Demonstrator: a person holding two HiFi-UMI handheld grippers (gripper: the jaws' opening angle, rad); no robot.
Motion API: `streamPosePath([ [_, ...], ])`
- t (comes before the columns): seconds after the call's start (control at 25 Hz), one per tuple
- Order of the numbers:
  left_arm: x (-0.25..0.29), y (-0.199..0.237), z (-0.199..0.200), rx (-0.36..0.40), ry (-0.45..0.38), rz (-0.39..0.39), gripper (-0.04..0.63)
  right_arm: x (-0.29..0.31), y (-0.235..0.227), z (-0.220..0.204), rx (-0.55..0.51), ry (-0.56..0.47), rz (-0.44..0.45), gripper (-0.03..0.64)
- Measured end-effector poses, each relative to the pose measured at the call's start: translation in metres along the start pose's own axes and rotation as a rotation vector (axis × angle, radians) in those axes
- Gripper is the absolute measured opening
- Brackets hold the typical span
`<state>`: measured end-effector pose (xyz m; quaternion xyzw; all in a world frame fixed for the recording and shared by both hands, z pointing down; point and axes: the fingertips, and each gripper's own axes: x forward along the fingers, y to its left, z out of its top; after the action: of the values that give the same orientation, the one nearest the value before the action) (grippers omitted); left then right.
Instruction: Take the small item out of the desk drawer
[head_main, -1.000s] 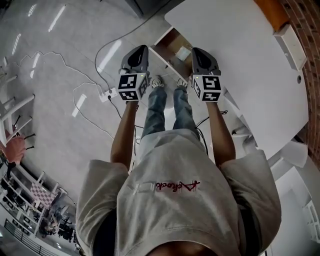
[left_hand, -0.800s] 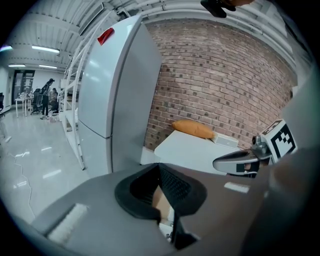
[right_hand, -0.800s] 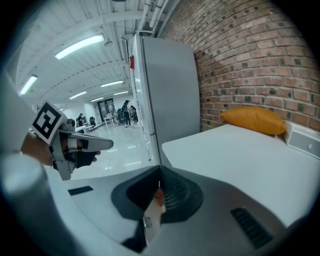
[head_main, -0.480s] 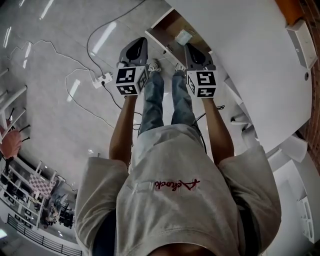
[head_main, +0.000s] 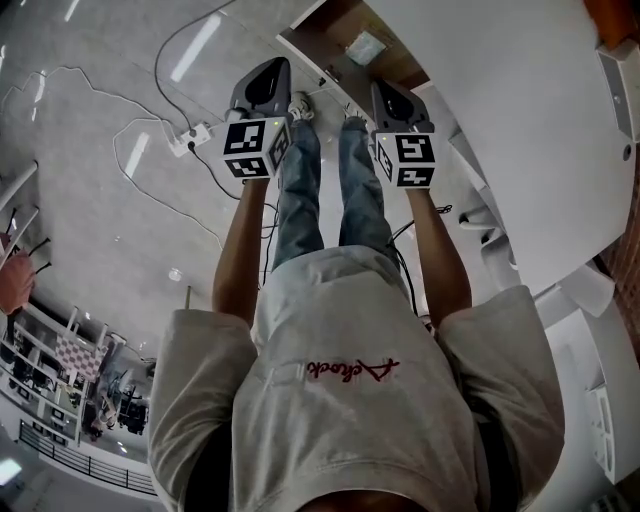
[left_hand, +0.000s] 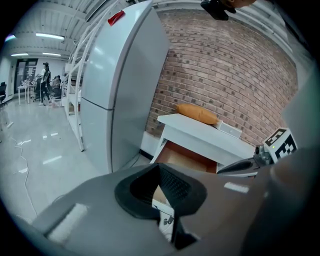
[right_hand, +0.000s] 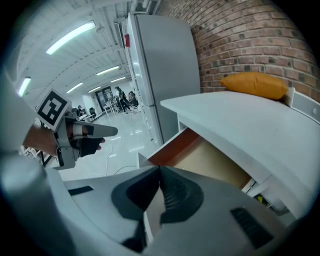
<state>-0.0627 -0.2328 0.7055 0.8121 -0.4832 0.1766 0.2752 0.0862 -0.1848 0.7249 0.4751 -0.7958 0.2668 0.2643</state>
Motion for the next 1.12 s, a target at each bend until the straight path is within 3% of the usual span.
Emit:
streamPosePath([
  [0.48,0.022,0.006,-0.023,-0.032,0.016,-0.003,0.009,0.035,0.0,-0.036,-0.041,0.092,0.038,0.012],
  [1.12,0.027,0.012,-0.036,-0.073,0.012,-0.004,0.009,0.117,-0.024,-0.048,-0.098,0.245,0.02,0.012],
])
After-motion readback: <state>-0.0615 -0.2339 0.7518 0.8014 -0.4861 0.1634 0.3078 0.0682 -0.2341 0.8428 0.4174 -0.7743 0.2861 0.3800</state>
